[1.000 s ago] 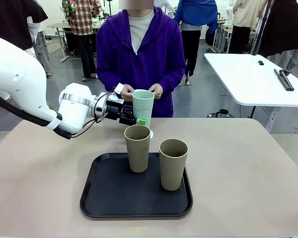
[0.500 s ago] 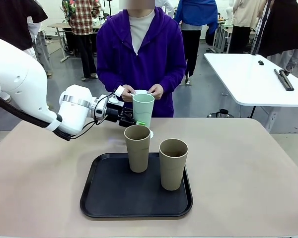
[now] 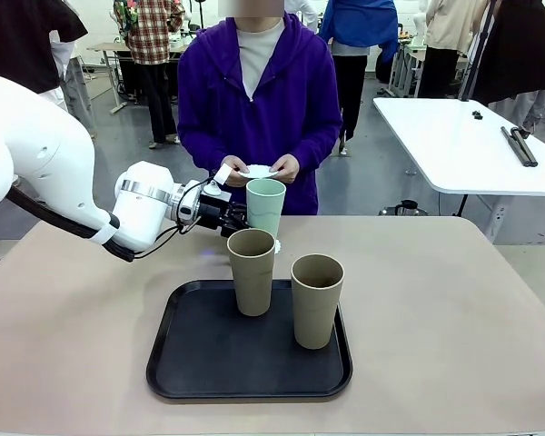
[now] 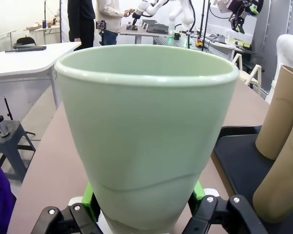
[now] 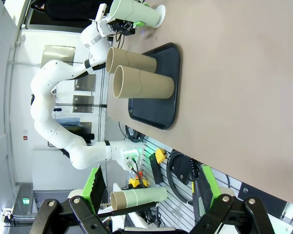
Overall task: Place coasters on the table and set cups on them.
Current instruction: Pick up one Reusable plastic cup and place it on a coaster set by the human.
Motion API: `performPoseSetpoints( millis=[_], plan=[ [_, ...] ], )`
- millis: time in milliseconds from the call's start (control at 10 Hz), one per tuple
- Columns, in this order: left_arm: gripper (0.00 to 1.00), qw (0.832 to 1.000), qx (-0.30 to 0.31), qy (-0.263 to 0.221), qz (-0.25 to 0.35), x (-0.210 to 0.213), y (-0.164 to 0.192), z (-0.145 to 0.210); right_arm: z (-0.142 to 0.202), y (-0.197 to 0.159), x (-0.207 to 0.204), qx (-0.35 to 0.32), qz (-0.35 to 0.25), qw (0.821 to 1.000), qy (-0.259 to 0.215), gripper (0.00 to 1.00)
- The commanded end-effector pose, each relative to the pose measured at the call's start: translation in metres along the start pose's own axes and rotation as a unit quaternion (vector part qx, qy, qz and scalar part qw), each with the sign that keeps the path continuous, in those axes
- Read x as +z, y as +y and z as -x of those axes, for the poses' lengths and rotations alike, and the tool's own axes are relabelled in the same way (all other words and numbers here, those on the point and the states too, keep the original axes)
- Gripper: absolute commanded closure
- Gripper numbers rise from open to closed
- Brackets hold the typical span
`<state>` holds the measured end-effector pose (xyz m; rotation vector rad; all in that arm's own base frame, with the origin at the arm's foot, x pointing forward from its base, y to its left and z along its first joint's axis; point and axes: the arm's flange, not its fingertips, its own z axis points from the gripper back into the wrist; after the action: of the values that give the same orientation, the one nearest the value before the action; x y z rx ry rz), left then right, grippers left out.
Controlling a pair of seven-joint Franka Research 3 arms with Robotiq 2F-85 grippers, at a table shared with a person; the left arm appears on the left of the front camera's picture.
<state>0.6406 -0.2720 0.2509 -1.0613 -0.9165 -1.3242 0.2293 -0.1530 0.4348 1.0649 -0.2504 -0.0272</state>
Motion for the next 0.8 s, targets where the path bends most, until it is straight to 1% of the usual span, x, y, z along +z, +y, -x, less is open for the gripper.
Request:
performPoseSetpoints(
  millis=[0, 100, 300, 500, 700],
  plan=[
    [0.16, 1.0, -0.013, 0.006, -0.003, -0.0037, 0.0092, 0.0018, -0.0009, 0.0003, -0.0001, 0.002, -0.006, 1.0, -0.001, 0.0],
    [0.16, 1.0, -0.012, 0.007, 0.001, -0.0018, 0.0128, -0.0003, -0.0009, 0.0003, -0.0001, 0.002, -0.006, 1.0, -0.001, 0.0],
    [0.16, 1.0, -0.01, -0.002, 0.005, -0.0037, 0.0075, 0.0022, -0.0009, 0.0003, -0.0001, 0.002, -0.006, 1.0, -0.001, 0.0],
    [0.16, 1.0, -0.009, 0.002, 0.008, -0.002, 0.0115, 0.0018, -0.0009, 0.0003, -0.0001, 0.002, -0.006, 1.0, -0.001, 0.0],
    [0.16, 1.0, -0.007, 0.001, 0.017, -0.0024, 0.0076, 0.0046, -0.0009, 0.0003, -0.0001, 0.002, -0.006, 1.0, -0.001, 0.0]
  ],
)
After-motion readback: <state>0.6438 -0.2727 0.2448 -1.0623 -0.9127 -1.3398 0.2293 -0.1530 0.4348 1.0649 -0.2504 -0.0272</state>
